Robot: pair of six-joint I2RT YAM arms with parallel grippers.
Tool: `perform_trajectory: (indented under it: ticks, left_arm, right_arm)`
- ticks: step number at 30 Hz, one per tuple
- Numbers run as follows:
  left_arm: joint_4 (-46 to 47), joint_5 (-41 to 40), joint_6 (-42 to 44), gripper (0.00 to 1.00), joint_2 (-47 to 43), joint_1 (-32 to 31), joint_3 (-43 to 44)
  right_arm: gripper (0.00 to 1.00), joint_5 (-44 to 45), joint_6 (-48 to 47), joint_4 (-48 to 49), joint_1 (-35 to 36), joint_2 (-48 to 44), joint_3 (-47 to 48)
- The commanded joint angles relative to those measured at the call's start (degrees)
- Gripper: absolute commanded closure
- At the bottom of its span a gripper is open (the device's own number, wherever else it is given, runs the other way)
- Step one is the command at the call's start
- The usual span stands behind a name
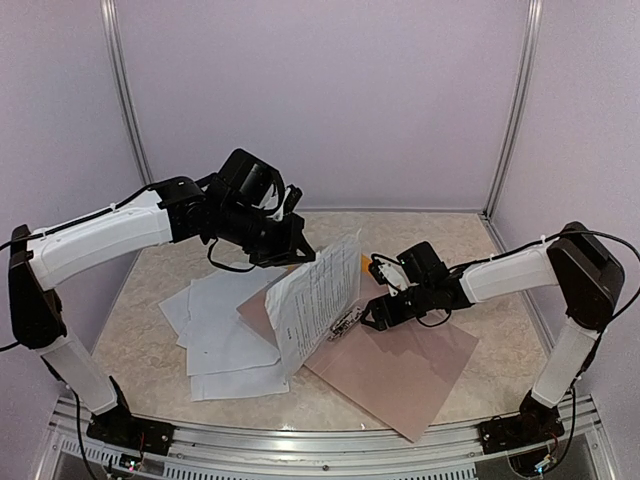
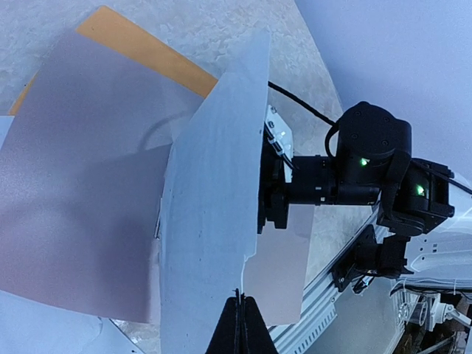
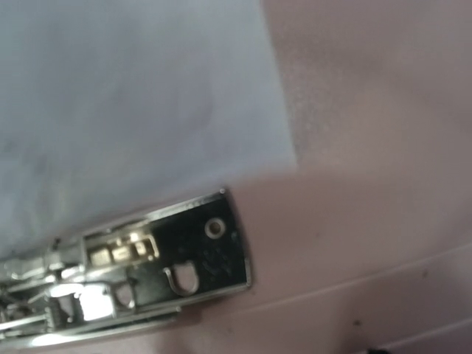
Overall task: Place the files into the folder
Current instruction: Place the file on the spring clip of the folder.
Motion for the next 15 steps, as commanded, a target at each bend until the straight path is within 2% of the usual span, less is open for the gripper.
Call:
perform_trajectory:
  ticks: [1, 8, 15]
  left_arm:
    - [1.2, -3.0, -0.6, 1.00, -1.2, -0.3, -2.5]
    - [0.3, -7.2, -0.4, 1.00, -1.6, -0.3, -4.7]
    - [0.0, -7.4, -0.7, 1.00, -1.1, 0.1, -6.2]
  right_arm:
    - [0.26, -0.4, 0.2, 0.2, -0.1, 0.3, -1.1]
    - [0.26, -0.6, 0.2, 0.2, -0.1, 0.6, -0.7]
    - [0.26, -0.6, 0.1, -0.3, -0.1, 0.8, -0.2]
